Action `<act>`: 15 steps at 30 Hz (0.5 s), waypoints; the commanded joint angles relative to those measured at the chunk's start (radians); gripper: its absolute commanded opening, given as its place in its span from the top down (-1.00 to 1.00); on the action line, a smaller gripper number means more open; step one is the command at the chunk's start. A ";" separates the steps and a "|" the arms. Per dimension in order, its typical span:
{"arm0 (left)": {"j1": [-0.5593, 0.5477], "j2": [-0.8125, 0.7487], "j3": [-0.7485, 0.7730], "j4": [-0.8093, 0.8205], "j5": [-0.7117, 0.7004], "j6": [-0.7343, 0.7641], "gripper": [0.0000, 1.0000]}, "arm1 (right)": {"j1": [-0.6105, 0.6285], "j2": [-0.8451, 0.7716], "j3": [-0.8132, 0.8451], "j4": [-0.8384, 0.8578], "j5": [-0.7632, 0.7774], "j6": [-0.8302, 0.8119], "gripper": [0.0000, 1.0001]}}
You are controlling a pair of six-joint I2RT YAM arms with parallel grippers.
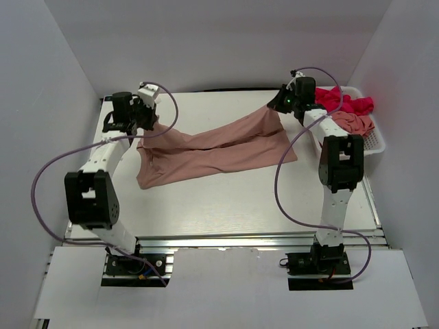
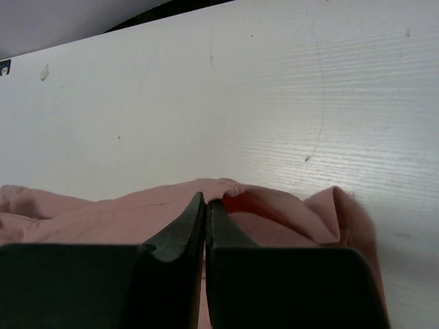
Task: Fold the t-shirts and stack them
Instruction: Fold the other side of the tshirt into a rectangle
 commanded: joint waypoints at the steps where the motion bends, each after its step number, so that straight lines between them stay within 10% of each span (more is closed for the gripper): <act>1: 0.004 0.123 0.114 0.087 -0.050 -0.012 1.00 | 0.000 0.051 0.126 0.009 -0.014 -0.012 1.00; 15: 0.004 0.505 0.611 0.166 -0.216 0.001 1.00 | -0.036 0.210 0.313 0.067 0.028 -0.029 1.00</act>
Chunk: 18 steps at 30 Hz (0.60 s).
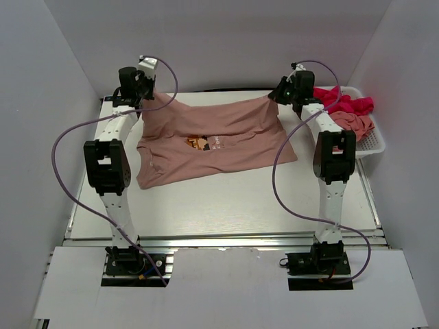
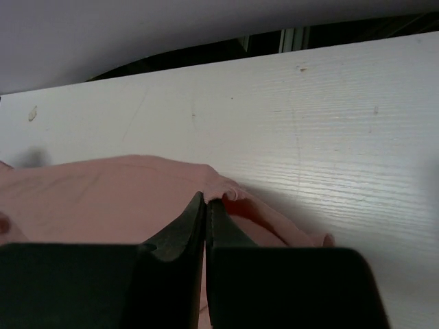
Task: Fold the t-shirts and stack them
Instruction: Fold the other side of the tshirt into a rectangle
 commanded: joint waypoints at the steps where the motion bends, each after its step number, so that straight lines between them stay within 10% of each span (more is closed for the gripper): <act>1: 0.004 0.042 0.097 0.037 -0.056 0.014 1.00 | -0.026 0.001 0.021 0.080 0.015 -0.020 1.00; 18: 0.004 0.224 0.232 0.026 -0.011 -0.047 1.00 | -0.049 0.160 0.143 0.071 -0.069 0.003 1.00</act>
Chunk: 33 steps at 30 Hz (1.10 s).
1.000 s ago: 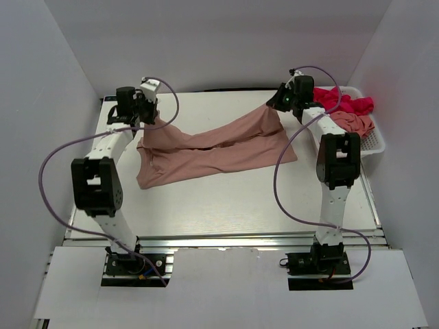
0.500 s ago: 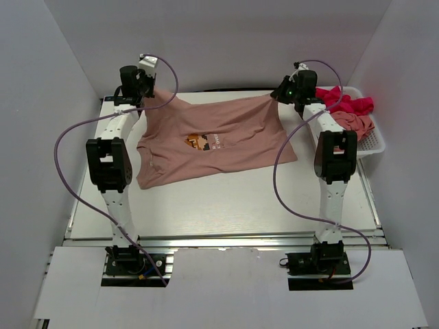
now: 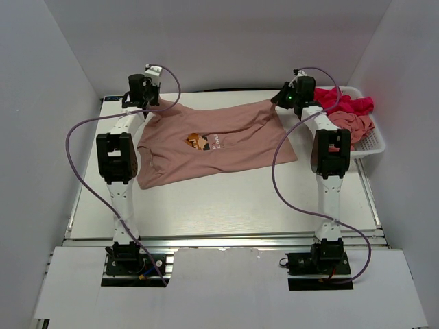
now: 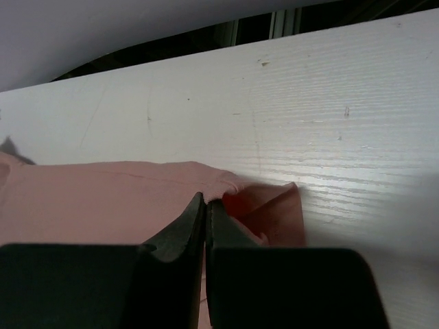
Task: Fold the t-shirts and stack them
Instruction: Fold the other side of the tshirt into a rectangle
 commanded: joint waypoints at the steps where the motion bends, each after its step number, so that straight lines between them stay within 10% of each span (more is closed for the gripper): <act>1: 0.004 -0.046 0.044 -0.005 0.020 -0.015 1.00 | -0.004 -0.028 0.005 0.056 -0.056 0.012 1.00; 16: 0.004 -0.446 -0.329 -0.077 0.071 0.002 1.00 | -0.001 -0.337 -0.403 0.179 -0.101 -0.012 1.00; 33: 0.002 -0.658 -0.729 -0.033 0.150 -0.018 0.98 | 0.004 -0.382 -0.463 0.155 -0.102 0.015 1.00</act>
